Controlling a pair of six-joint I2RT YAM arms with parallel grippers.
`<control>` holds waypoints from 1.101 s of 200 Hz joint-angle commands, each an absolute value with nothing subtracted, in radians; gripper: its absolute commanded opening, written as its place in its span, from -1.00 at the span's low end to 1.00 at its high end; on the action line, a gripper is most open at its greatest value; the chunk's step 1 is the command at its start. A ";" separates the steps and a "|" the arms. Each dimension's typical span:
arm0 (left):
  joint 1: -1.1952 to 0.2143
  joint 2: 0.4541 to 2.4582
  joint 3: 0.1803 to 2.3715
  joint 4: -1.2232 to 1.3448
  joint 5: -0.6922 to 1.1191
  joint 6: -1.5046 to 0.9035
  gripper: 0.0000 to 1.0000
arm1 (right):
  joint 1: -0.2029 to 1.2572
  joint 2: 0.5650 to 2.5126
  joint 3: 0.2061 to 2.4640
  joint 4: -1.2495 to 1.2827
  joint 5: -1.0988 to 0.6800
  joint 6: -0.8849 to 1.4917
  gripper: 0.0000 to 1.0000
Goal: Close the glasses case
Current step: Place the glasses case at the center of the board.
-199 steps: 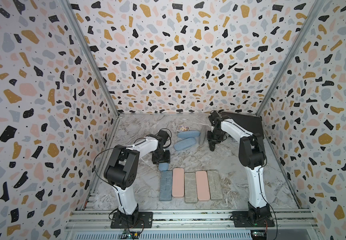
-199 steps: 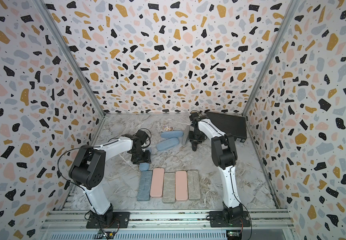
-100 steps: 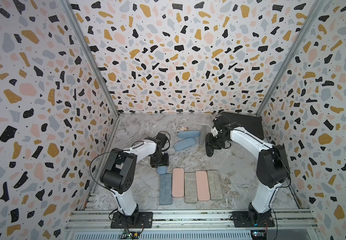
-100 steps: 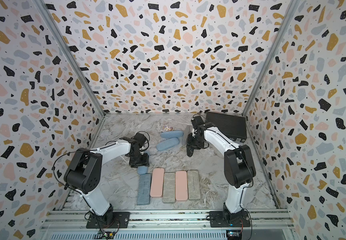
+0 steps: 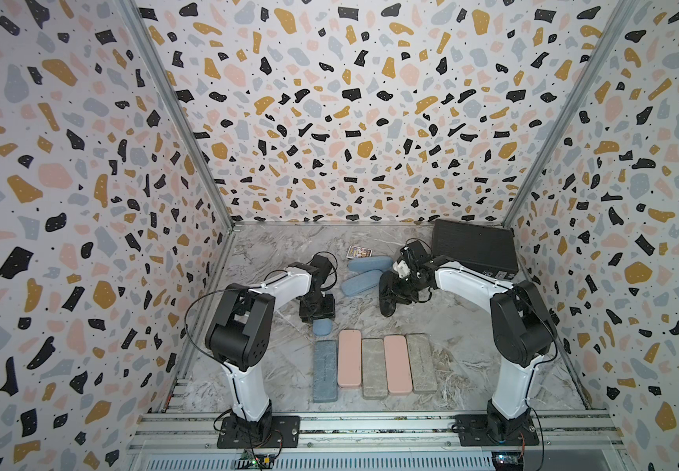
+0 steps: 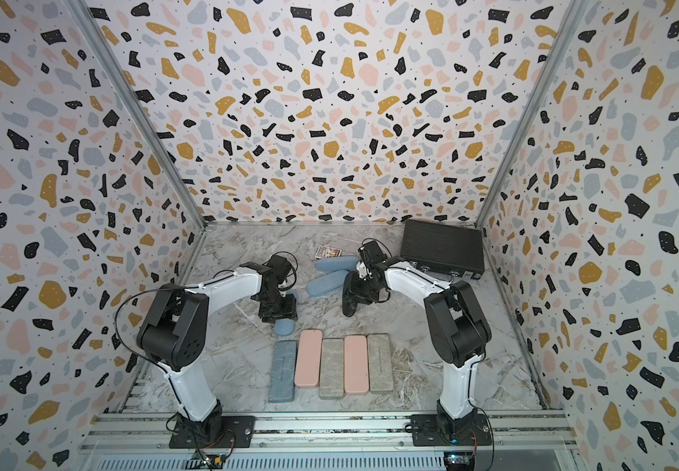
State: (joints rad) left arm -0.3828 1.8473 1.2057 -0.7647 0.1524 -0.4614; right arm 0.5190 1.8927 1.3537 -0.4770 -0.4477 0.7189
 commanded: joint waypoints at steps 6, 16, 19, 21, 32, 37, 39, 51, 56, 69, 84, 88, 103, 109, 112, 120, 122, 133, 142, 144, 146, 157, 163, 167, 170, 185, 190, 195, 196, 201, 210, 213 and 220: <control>-0.402 1.864 1.207 -0.771 0.166 -0.473 0.13 | 0.541 1.876 1.350 -0.427 -0.473 0.758 -0.78; -0.408 1.862 1.202 -0.771 0.163 -0.477 0.14 | 0.545 1.876 1.337 -0.416 -0.474 0.764 -0.78; -0.411 1.861 1.200 -0.771 0.163 -0.477 0.14 | 0.547 1.876 1.333 -0.412 -0.475 0.766 -0.78; -0.411 1.862 1.199 -0.772 0.162 -0.478 0.14 | 0.548 1.876 1.330 -0.411 -0.475 0.767 -0.78; -0.415 1.859 1.194 -0.770 0.160 -0.482 0.14 | 0.551 1.878 1.315 -0.402 -0.479 0.776 -0.77; -0.417 1.859 1.190 -0.768 0.160 -0.485 0.14 | 0.554 1.878 1.306 -0.394 -0.482 0.779 -0.77; -0.418 1.859 1.189 -0.768 0.160 -0.486 0.14 | 0.554 1.879 1.302 -0.392 -0.483 0.781 -0.77; -0.421 1.860 1.187 -0.768 0.160 -0.487 0.14 | 0.561 1.880 1.287 -0.386 -0.485 0.784 -0.77; -0.422 1.859 1.186 -0.767 0.158 -0.489 0.14 | 0.566 1.881 1.282 -0.381 -0.485 0.786 -0.76; -0.425 1.860 1.185 -0.767 0.158 -0.492 0.15 | 0.572 1.885 1.271 -0.376 -0.486 0.786 -0.76; -0.426 1.861 1.187 -0.768 0.156 -0.493 0.15 | 0.575 1.896 1.264 -0.373 -0.488 0.787 -0.75; -0.428 1.864 1.188 -0.767 0.156 -0.495 0.14 | 0.576 1.899 1.263 -0.372 -0.489 0.787 -0.75; -0.429 1.867 1.193 -0.772 0.155 -0.496 0.15 | 0.580 1.907 1.255 -0.367 -0.491 0.791 -0.75; -0.431 1.868 1.193 -0.772 0.154 -0.497 0.16 | 0.582 1.907 1.252 -0.367 -0.491 0.792 -0.75; -0.431 1.868 1.194 -0.773 0.153 -0.496 0.16 | 0.583 1.907 1.250 -0.364 -0.491 0.793 -0.75; -0.431 1.868 1.195 -0.773 0.152 -0.497 0.17 | 0.588 1.906 1.247 -0.364 -0.492 0.793 -0.73; -0.431 1.870 1.196 -0.774 0.152 -0.498 0.18 | 0.589 1.905 1.247 -0.365 -0.491 0.794 -0.73; -0.431 1.871 1.198 -0.777 0.150 -0.497 0.26 | 0.592 1.903 1.242 -0.368 -0.486 0.795 -0.65; -0.431 1.873 1.201 -0.778 0.149 -0.498 0.32 | 0.592 1.899 1.238 -0.373 -0.481 0.797 -0.56; -0.432 1.873 1.200 -0.779 0.149 -0.497 0.32 | 0.593 1.898 1.237 -0.373 -0.480 0.797 -0.54; -0.431 1.873 1.201 -0.780 0.148 -0.497 0.33 | 0.592 1.897 1.236 -0.376 -0.477 0.796 -0.52; -0.431 1.873 1.209 -0.788 0.144 -0.497 0.39 | 0.594 1.889 1.232 -0.388 -0.467 0.796 -0.42; -0.431 1.872 1.212 -0.792 0.141 -0.498 0.39 | 0.593 1.885 1.230 -0.395 -0.462 0.794 -0.37; -0.432 1.871 1.215 -0.794 0.140 -0.496 0.40 | 0.594 1.882 1.229 -0.401 -0.460 0.791 -0.33; -0.432 1.869 1.217 -0.795 0.138 -0.496 0.40 | 0.594 1.880 1.229 -0.406 -0.458 0.790 -0.31; -0.431 1.863 1.232 -0.812 0.128 -0.493 0.44 | 0.594 1.866 1.226 -0.435 -0.441 0.779 -0.22; -0.431 1.860 1.237 -0.817 0.125 -0.494 0.44 | 0.594 1.859 1.225 -0.445 -0.436 0.776 -0.19; -0.432 1.857 1.242 -0.822 0.122 -0.492 0.44 | 0.594 1.853 1.224 -0.455 -0.428 0.772 -0.17; -0.432 1.856 1.242 -0.824 0.122 -0.492 0.44 | 0.595 1.851 1.224 -0.458 -0.427 0.770 -0.17; -0.431 1.851 1.247 -0.827 0.120 -0.491 0.45 | 0.594 1.846 1.223 -0.470 -0.418 0.766 -0.14; -0.431 1.844 1.255 -0.838 0.115 -0.489 0.47 | 0.594 1.838 1.225 -0.494 -0.400 0.757 -0.09; -0.431 1.843 1.258 -0.842 0.112 -0.487 0.47 | 0.594 1.836 1.226 -0.501 -0.395 0.754 -0.08; -0.431 1.836 1.264 -0.848 0.111 -0.486 0.47 | 0.594 1.832 1.229 -0.518 -0.386 0.747 -0.04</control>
